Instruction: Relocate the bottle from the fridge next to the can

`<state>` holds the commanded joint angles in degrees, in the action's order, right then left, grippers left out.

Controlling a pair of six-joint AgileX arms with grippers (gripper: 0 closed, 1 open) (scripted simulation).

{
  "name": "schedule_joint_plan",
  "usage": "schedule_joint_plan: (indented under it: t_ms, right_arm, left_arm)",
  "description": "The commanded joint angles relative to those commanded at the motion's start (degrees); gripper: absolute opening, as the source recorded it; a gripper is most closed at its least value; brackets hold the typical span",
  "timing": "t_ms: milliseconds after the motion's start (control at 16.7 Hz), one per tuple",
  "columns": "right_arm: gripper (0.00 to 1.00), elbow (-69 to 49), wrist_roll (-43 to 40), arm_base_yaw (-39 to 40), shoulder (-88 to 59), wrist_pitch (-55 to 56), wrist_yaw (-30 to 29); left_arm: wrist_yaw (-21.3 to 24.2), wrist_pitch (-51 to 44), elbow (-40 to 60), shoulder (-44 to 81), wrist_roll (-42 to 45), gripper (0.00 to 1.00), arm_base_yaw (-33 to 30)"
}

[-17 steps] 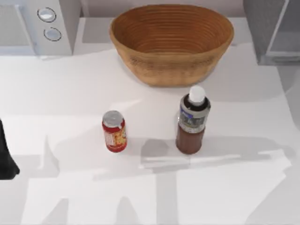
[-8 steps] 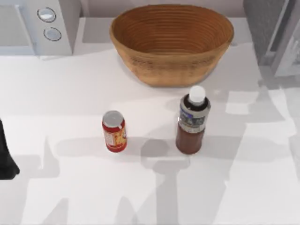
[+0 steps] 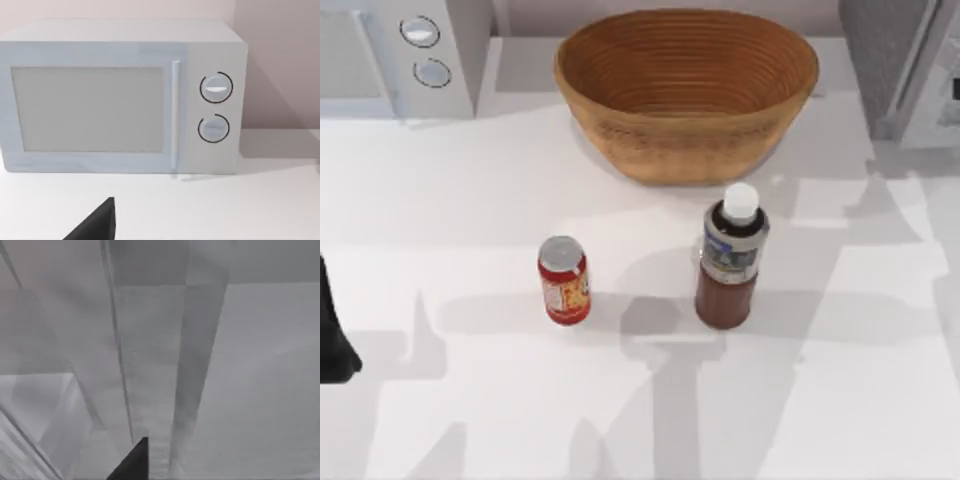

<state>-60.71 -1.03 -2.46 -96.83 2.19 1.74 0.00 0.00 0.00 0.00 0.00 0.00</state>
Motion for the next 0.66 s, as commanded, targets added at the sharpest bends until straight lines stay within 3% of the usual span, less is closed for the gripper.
schedule_joint_plan:
  t_ms: [420, 660]
  right_arm:
    - [1.00, -18.2, 0.1, 0.2, -14.2, -3.7, -0.2]
    - [1.00, -21.7, 0.1, 0.2, -16.8, -4.4, -0.3]
  left_arm:
    - [0.0, 0.0, 0.0, 0.0, 0.0, 1.00, 0.0]
    - [0.0, 0.0, 0.0, 0.0, 0.0, 1.00, 0.0]
